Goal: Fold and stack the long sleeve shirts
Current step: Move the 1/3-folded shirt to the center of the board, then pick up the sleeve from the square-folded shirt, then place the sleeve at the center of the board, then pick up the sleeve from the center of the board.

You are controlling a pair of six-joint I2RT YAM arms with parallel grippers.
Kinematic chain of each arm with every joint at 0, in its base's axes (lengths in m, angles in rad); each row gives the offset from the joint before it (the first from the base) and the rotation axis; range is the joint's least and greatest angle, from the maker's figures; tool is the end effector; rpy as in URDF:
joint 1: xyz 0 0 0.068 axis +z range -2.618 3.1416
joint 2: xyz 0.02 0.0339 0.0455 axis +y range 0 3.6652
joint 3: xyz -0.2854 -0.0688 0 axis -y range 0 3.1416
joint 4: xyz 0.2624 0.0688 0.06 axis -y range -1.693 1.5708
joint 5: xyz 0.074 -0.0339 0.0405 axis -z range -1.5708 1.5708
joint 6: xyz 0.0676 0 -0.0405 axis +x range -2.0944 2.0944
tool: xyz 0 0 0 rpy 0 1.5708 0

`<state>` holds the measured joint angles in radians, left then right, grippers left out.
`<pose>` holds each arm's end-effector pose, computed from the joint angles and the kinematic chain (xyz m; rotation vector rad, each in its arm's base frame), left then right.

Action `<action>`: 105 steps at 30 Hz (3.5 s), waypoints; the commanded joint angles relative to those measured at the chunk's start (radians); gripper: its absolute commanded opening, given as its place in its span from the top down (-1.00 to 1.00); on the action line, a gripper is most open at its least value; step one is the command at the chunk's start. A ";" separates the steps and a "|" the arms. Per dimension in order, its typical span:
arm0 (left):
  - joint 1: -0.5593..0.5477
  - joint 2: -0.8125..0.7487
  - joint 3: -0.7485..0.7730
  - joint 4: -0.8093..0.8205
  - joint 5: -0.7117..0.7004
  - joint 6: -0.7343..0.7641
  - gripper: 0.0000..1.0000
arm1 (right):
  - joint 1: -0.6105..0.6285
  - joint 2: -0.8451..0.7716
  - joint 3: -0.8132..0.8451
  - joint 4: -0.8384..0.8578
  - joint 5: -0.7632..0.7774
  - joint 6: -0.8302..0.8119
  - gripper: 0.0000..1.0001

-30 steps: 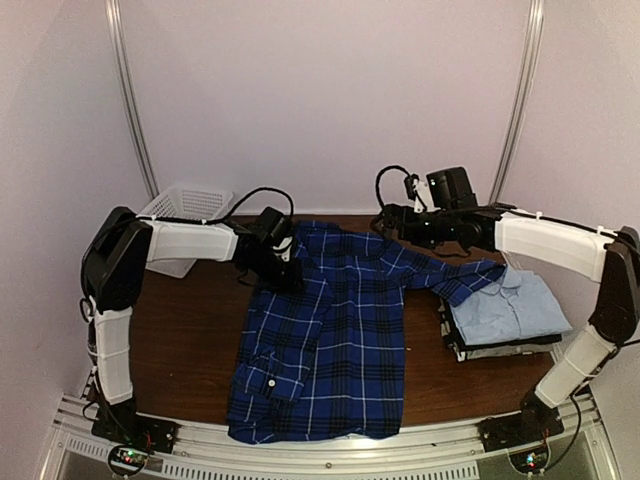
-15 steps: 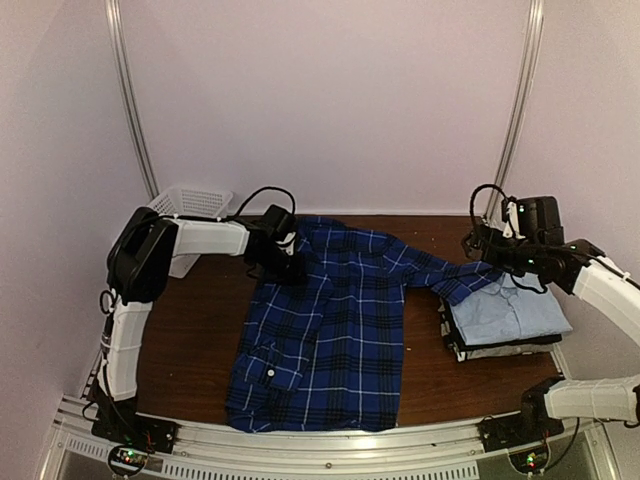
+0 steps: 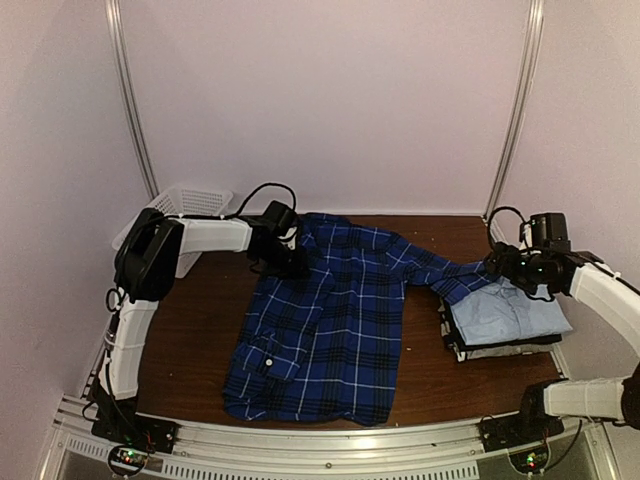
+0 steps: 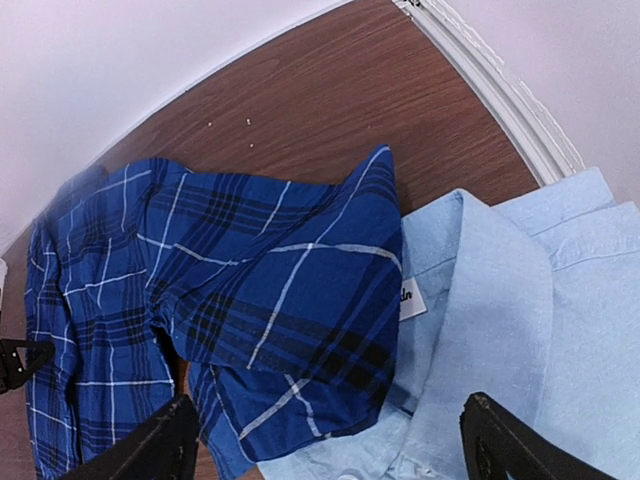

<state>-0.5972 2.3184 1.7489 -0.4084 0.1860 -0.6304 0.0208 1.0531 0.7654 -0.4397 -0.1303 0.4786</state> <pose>0.4443 -0.3173 0.1154 0.0319 2.6821 -0.6761 0.2525 0.0140 0.2508 0.4610 2.2785 0.4045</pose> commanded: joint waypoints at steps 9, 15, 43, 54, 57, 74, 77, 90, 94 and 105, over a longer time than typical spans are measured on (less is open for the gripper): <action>0.016 -0.017 0.011 -0.046 0.011 0.034 0.48 | -0.056 0.124 -0.020 0.176 -0.090 0.013 -0.19; 0.017 -0.087 0.017 -0.072 0.006 0.056 0.49 | -0.055 0.160 0.039 0.163 -0.088 -0.018 0.69; 0.028 -0.482 -0.301 -0.084 -0.054 0.043 0.46 | 0.786 0.620 0.377 0.291 0.018 0.047 -0.23; 0.028 -0.527 -0.365 -0.056 -0.007 0.034 0.47 | 0.616 0.555 0.148 0.424 -0.139 0.076 -0.28; 0.028 -0.544 -0.376 -0.055 0.000 0.032 0.46 | 0.572 0.581 0.117 0.483 -0.186 0.072 -0.25; 0.025 -0.615 -0.456 -0.050 0.018 0.026 0.46 | 0.489 0.775 0.183 0.524 -0.253 -0.033 -0.11; 0.021 -0.617 -0.457 -0.051 0.023 0.026 0.46 | 0.492 0.769 0.183 0.527 -0.264 -0.032 0.05; -0.040 -0.617 -0.471 -0.010 0.064 0.017 0.47 | 0.594 0.637 0.232 0.369 -0.266 -0.022 1.00; -0.064 -0.622 -0.497 0.022 0.082 0.002 0.46 | 0.653 0.612 0.263 0.374 -0.325 0.027 1.00; -0.091 -0.747 -0.758 0.283 0.192 -0.106 0.31 | 0.793 0.779 0.399 0.626 -0.426 0.277 1.00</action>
<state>-0.6804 1.6333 1.0809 -0.3016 0.3046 -0.6731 0.7929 1.7561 1.1233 0.0528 -0.5224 0.6281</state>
